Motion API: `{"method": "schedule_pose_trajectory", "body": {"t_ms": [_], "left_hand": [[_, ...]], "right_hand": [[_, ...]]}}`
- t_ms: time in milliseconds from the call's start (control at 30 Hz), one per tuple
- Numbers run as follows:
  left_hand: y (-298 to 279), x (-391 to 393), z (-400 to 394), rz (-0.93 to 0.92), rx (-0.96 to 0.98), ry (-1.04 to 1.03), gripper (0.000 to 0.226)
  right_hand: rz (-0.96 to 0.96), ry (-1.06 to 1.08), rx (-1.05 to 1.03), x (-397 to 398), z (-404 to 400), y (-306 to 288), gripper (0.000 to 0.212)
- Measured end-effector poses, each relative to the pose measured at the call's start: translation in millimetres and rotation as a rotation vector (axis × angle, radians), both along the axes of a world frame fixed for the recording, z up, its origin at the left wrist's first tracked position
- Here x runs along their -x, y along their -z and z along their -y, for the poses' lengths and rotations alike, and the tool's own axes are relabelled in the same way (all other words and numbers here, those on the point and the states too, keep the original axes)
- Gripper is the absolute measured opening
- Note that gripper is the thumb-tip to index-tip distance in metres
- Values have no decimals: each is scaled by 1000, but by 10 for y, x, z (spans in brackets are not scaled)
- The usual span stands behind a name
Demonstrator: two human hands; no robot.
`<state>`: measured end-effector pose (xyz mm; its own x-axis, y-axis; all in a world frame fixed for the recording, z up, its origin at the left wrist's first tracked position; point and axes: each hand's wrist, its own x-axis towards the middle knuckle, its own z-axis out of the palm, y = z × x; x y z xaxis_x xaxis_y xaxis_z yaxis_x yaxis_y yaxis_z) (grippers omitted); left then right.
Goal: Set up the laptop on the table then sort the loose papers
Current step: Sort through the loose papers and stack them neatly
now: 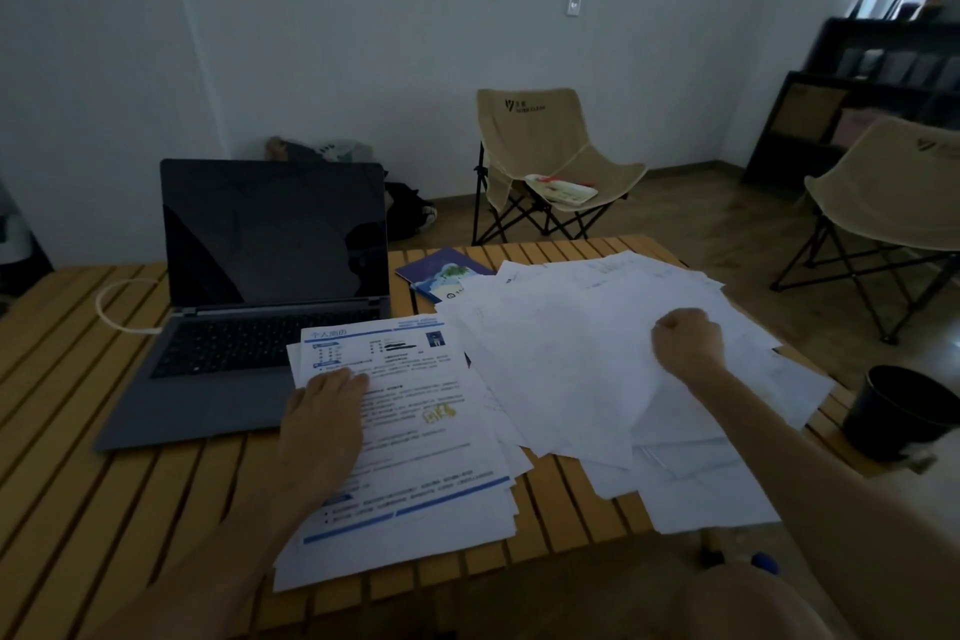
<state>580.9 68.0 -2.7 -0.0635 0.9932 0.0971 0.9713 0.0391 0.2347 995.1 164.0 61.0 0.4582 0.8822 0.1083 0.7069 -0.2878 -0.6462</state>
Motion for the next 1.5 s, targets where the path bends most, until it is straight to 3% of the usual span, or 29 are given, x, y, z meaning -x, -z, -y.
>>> {"method": "schedule_pose_trajectory", "body": {"t_ms": [100,200,333,367,433,533,600,667,767,833,933,1000,1067,1167,1233,1400,1500], "left_hand": [[-28,-47,-46,144,-74,-12,51],[-235,-188,-80,518,-192,-25,43],[-663,-336,-55,1482,122,-142,61],[-723,-321,-49,1624,178,-157,69],[-775,-259,-57,1736,207,-182,79],[-735,-191,-71,1548,163,-189,64],[-601,-115,-90,1174,73,-230,40],[-421,-23,-96,698,22,-250,54],[-323,-12,-56,430,-11,-218,73],[-309,-23,-60,228,-19,-251,83],[-272,-47,-74,-97,-64,-171,82],[-202,-81,-76,-128,-51,-24,72],[-124,-117,-74,-134,32,50,62],[-54,-142,-58,-90,101,51,59],[-60,-143,-45,-65,92,49,58],[-82,-164,-32,23,42,53,52],[-127,-272,-41,273,-57,90,44]], "right_hand": [[-510,118,-337,52,151,-348,14],[-894,94,-301,250,360,-501,12],[-771,-118,-92,773,655,-319,10],[-699,-141,-85,911,715,-244,10],[-575,-190,-39,1153,829,-80,9],[-487,-316,102,1389,910,129,11],[-442,-452,223,1426,892,157,12],[-194,-513,196,1319,747,137,17],[285,-260,128,925,370,118,51],[388,-156,306,699,194,129,82],[424,-129,427,529,54,148,100],[380,-123,426,454,-11,124,103],[340,-117,385,381,-37,99,93],[337,-127,237,304,-22,150,51],[220,-134,176,267,-7,186,28],[-59,-142,175,178,73,40,31],[-311,-150,79,181,190,-182,19]]}}
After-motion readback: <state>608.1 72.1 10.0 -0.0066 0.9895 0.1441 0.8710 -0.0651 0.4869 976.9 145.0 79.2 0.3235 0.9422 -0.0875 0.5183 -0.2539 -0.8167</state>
